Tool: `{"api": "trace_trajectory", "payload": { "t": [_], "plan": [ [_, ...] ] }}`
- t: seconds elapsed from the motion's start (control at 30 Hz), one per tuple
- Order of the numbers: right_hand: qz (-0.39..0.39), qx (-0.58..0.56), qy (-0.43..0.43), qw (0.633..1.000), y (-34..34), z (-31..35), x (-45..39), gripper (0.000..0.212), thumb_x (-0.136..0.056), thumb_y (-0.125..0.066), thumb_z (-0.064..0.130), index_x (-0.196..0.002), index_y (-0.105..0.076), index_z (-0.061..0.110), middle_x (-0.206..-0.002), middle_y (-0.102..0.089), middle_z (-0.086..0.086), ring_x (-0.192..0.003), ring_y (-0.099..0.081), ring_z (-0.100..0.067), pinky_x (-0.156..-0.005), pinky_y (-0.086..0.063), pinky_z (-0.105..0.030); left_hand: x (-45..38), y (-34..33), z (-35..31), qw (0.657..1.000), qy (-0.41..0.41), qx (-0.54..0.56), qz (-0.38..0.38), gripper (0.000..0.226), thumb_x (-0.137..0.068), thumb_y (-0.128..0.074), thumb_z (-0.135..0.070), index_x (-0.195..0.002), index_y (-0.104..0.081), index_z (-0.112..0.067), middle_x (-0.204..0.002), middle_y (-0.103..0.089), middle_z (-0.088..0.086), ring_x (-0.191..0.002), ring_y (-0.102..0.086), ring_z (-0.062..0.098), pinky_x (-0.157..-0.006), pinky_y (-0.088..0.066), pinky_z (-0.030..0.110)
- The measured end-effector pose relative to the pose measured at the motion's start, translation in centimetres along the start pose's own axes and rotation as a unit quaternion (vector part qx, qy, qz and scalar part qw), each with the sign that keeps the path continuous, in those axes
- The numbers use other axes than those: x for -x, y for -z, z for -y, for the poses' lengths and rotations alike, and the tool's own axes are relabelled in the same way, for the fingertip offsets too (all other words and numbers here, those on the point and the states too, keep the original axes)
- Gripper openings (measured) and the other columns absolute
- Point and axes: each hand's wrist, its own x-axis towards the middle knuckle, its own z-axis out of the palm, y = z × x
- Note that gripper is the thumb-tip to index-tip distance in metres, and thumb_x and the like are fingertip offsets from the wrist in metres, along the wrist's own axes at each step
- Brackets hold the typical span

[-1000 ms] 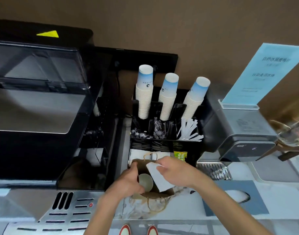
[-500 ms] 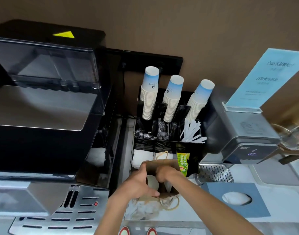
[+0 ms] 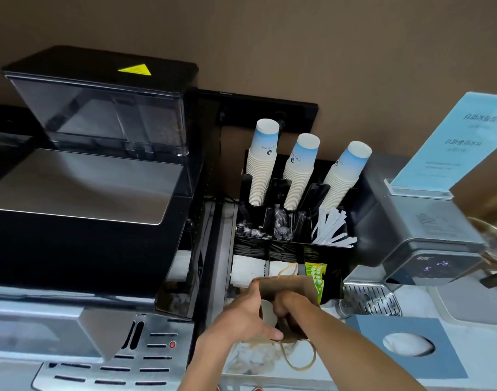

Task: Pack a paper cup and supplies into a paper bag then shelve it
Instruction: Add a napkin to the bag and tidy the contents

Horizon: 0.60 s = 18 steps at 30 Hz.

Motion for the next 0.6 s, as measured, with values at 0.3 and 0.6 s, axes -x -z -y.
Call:
{"api": "trace_trajectory", "payload": {
  "t": [0.3,0.6],
  "plan": [
    [-0.037,0.033,0.165,0.985,3.3,-0.4,7.2,0.036,-0.095,-0.047,0.01,-0.129,-0.055,0.006,-0.128,-0.065,-0.017,-0.101,-0.072,-0.027,-0.094,-0.059,-0.039,-0.6,0.1,0.2,1.0,-0.011,-0.017,0.005,0.123,-0.071,-0.085,-0.041,-0.157,0.001,-0.024,-0.157,-0.033,0.006,-0.142,-0.036,0.024,-0.115,-0.039,0.037],
    [-0.288,-0.14,0.347,0.881,6.0,-12.5,13.2,0.047,-0.079,-0.052,-0.017,-0.082,-0.064,0.028,-0.082,-0.074,-0.001,-0.076,-0.07,-0.015,-0.073,-0.06,-0.037,-1.4,-0.1,1.4,0.998,-0.058,0.009,-0.024,0.093,-0.074,-0.073,-0.058,-0.15,-0.021,-0.04,-0.146,-0.046,0.006,-0.131,-0.047,0.026,-0.102,-0.044,0.035]
  ]
}}
